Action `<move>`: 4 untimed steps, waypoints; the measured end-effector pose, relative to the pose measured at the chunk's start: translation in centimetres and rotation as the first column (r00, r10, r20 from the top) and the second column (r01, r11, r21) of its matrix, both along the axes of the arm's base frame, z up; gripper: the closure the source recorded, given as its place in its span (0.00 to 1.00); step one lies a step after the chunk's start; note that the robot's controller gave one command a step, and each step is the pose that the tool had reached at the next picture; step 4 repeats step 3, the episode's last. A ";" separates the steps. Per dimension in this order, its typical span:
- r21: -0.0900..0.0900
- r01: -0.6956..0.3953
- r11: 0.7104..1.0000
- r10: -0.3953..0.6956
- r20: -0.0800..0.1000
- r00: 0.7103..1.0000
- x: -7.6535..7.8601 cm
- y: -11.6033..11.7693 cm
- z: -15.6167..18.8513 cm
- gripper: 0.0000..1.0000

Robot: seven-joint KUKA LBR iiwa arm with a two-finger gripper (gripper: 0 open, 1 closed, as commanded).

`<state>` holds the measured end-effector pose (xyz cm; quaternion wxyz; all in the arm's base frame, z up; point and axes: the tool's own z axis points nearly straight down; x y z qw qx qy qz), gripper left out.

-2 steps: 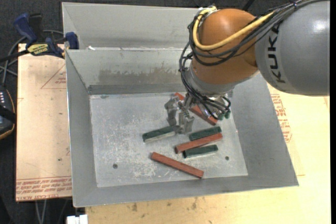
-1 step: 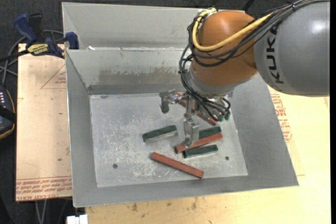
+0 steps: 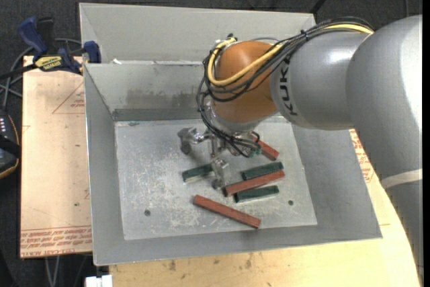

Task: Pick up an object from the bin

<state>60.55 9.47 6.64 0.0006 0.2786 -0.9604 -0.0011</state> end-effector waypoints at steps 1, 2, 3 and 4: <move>0.001 0.002 1.000 -0.002 0.005 1.000 0.2 0.0 0.5 1.00; 0.000 -0.104 0.995 0.104 0.015 0.994 2.0 -0.1 17.1 1.00; -0.003 -0.339 0.941 0.339 0.010 0.941 4.2 -2.5 20.9 1.00; -0.003 -0.339 0.941 0.339 0.010 0.941 4.2 -2.5 20.9 1.00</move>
Offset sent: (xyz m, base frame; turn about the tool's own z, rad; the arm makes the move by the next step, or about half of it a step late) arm 0.0000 0.0000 0.0000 0.0000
